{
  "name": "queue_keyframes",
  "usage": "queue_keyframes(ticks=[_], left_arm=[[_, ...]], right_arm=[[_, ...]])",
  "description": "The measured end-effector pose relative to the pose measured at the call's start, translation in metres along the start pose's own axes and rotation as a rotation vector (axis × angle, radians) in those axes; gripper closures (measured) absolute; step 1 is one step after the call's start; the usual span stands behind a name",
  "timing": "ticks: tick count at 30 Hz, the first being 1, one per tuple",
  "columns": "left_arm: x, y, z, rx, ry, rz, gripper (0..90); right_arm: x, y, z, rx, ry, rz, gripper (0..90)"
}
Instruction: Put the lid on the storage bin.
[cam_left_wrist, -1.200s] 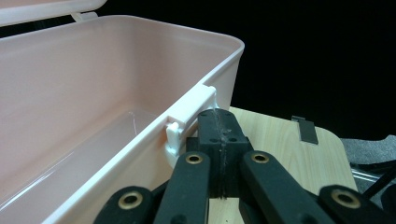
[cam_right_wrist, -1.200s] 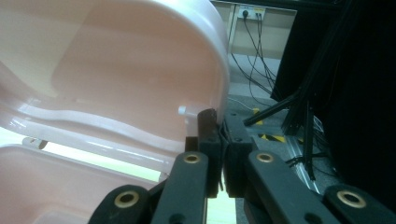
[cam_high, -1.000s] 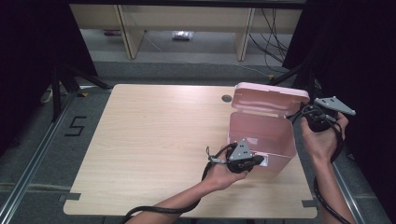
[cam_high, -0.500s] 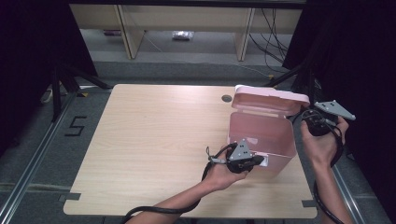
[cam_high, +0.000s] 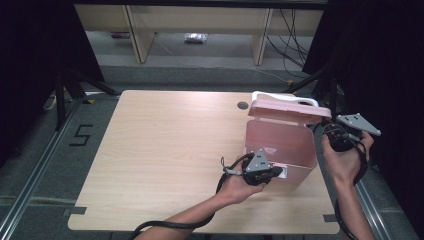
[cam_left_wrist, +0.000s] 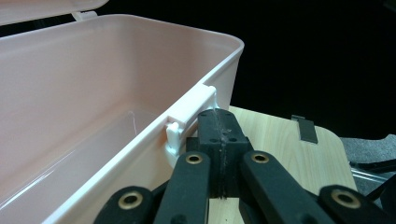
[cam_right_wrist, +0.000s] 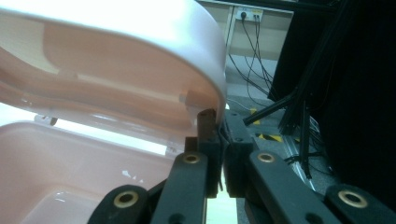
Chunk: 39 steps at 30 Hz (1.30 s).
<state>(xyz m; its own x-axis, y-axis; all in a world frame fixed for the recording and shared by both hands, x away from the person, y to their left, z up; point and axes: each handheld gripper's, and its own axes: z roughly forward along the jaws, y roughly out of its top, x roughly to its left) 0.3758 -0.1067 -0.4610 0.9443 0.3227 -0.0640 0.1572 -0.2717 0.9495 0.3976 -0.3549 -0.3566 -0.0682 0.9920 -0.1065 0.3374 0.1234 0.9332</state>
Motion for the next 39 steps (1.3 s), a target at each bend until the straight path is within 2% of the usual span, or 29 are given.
queue_keyframes(ticks=[1,2,3,7,9,11,16,19,20,21,23,28,29,30,32,33,34,35,37,38,39], left_arm=[[0.000,0.000,0.000,0.000,0.000,0.000,90.0],[0.000,0.000,0.000,-0.008,-0.008,-0.001,90.0],[0.000,0.000,0.000,-0.006,-0.006,-0.001,90.0],[0.000,0.000,0.000,0.002,0.002,-0.001,90.0],[0.000,0.000,0.001,-0.008,-0.009,-0.003,90.0],[0.000,0.000,0.000,-0.005,-0.007,-0.001,90.0],[0.000,0.000,0.000,-0.002,-0.005,-0.003,90.0],[0.000,0.000,0.000,-0.005,-0.008,-0.006,90.0],[0.000,0.000,0.000,-0.004,-0.010,-0.006,90.0],[0.000,0.000,0.000,-0.004,-0.010,-0.006,90.0],[0.000,0.001,0.000,0.002,-0.004,-0.005,90.0],[0.001,0.001,-0.003,0.004,0.001,-0.015,90.0],[0.001,0.001,-0.004,-0.002,-0.004,-0.020,90.0],[0.001,0.002,-0.005,-0.005,-0.002,-0.028,90.0],[0.001,0.004,-0.009,-0.018,-0.004,-0.039,90.0],[0.002,0.006,-0.012,-0.030,-0.005,-0.039,90.0],[0.003,0.007,-0.015,-0.033,-0.001,-0.042,90.0],[0.005,0.011,-0.019,-0.044,0.009,-0.040,90.0],[0.008,0.016,-0.026,-0.062,0.023,-0.048,90.0],[0.011,0.018,-0.030,-0.073,0.031,-0.050,90.0],[0.014,0.021,-0.034,-0.073,0.046,-0.054,90.0]], right_arm=[[0.003,-0.001,-0.002,0.012,-0.006,0.031,88.4],[0.002,-0.002,-0.002,0.005,-0.009,0.011,88.4],[0.003,-0.003,-0.003,0.012,-0.010,0.028,88.3],[0.002,-0.006,-0.005,0.004,-0.003,0.019,88.1],[0.004,-0.009,-0.007,0.001,-0.002,0.044,88.0],[0.003,-0.010,-0.008,0.004,0.000,0.034,88.0],[0.006,-0.012,-0.010,0.012,-0.007,0.059,88.0],[0.005,-0.014,-0.011,0.009,0.001,0.046,87.8],[0.006,-0.015,-0.012,0.013,-0.009,0.059,87.8],[0.005,-0.016,-0.012,0.004,-0.006,0.043,87.8],[0.007,-0.017,-0.012,0.013,-0.001,0.068,87.7],[0.006,-0.020,-0.013,-0.003,-0.011,0.043,87.5],[0.007,-0.021,-0.014,0.015,-0.010,0.066,87.5],[0.006,-0.022,-0.014,0.014,-0.007,0.047,87.5],[0.008,-0.023,-0.015,0.013,-0.009,0.078,87.5],[0.007,-0.024,-0.014,0.002,-0.008,0.060,87.5],[0.007,-0.024,-0.015,0.017,-0.007,0.054,87.4],[0.009,-0.025,-0.016,0.023,-0.007,0.078,87.4],[0.008,-0.026,-0.017,0.026,-0.004,0.054,87.3],[0.010,-0.026,-0.018,0.034,-0.004,0.080,87.3],[0.009,-0.027,-0.018,0.030,-0.005,0.067,87.3]])
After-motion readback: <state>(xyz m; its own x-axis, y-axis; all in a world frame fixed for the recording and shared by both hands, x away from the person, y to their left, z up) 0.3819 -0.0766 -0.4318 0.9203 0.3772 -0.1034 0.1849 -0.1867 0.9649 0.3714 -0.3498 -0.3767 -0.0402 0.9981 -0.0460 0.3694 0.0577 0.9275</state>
